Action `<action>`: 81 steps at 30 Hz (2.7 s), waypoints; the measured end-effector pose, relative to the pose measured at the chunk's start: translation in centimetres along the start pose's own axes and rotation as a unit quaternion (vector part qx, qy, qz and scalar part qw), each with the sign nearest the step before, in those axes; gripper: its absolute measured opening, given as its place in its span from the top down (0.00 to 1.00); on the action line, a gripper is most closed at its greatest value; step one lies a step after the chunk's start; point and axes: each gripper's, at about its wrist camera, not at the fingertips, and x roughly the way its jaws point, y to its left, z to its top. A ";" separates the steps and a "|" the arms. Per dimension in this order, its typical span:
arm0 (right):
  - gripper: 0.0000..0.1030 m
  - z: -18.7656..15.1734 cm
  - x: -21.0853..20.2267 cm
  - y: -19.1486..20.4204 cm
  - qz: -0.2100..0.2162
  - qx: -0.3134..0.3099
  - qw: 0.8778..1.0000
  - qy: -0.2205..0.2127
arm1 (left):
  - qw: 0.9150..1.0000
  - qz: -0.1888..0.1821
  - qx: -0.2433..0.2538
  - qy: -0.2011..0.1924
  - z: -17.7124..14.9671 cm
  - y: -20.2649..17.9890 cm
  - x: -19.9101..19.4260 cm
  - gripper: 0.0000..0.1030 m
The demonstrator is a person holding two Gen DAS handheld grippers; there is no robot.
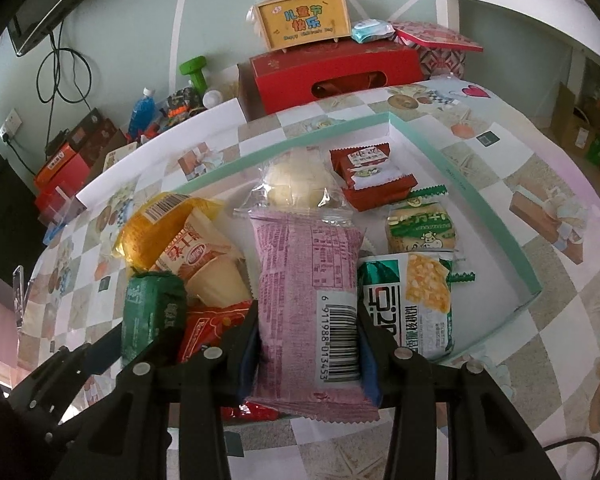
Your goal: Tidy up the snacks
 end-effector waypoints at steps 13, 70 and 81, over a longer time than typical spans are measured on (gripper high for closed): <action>0.46 0.5 -2.5 0.6 -0.009 -0.011 0.999 -0.032 | 0.999 0.011 0.015 -0.026 0.7 -0.2 -2.5 0.33; 0.00 -4.1 -2.4 2.5 -0.041 -0.086 0.995 0.004 | 0.971 0.216 -0.104 0.011 -6.2 8.1 -5.6 0.00; 0.00 -4.0 -1.8 2.6 -0.042 -0.093 0.995 0.004 | 0.971 0.206 -0.117 0.015 -6.3 9.0 -4.7 0.00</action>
